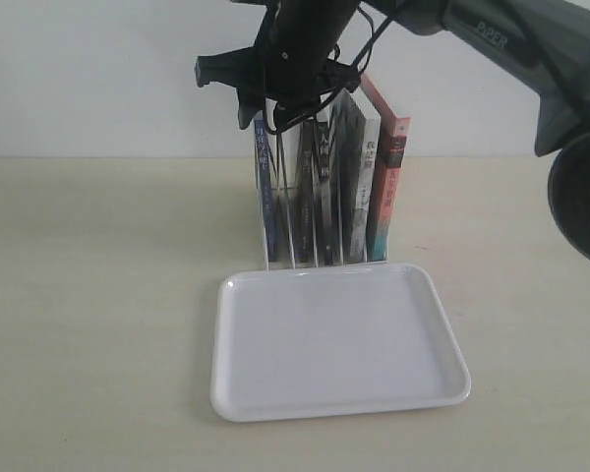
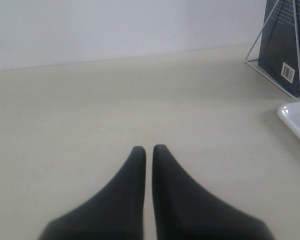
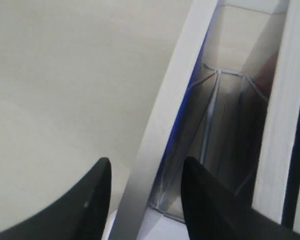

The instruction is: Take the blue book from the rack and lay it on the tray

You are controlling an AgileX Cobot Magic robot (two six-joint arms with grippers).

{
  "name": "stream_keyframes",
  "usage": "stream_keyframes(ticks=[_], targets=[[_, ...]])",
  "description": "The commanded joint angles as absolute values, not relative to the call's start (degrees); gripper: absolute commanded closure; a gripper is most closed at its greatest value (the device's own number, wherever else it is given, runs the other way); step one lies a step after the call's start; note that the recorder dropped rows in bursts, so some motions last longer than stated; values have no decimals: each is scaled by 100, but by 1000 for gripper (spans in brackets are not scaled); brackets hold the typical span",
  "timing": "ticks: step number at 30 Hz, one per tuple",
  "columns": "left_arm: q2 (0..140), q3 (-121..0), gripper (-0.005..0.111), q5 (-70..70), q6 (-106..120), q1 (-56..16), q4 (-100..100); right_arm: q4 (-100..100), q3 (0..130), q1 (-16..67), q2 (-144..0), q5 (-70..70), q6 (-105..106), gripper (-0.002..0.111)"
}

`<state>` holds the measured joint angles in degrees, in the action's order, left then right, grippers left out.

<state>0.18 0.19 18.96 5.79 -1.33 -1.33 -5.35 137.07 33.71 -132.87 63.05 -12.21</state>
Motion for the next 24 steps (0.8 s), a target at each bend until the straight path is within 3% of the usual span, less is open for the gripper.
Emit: stream_keyframes(ticks=[1,10,16,24], targets=[[0,0,102,1823,602,-122,-146,-476,13719,3380,-13354,6284,-1322,65],[0,0,102,1823,602,-122,-146,-399,13719,3380,-13354,6346,-1498,68],[0,0,102,1823,602,-122,-146,-399,13719,3380,-13354,6454,-1468,108],[0,0,102,1823,602,-122,-146,-384,13719,3380,-13298,6465,-1468,108]])
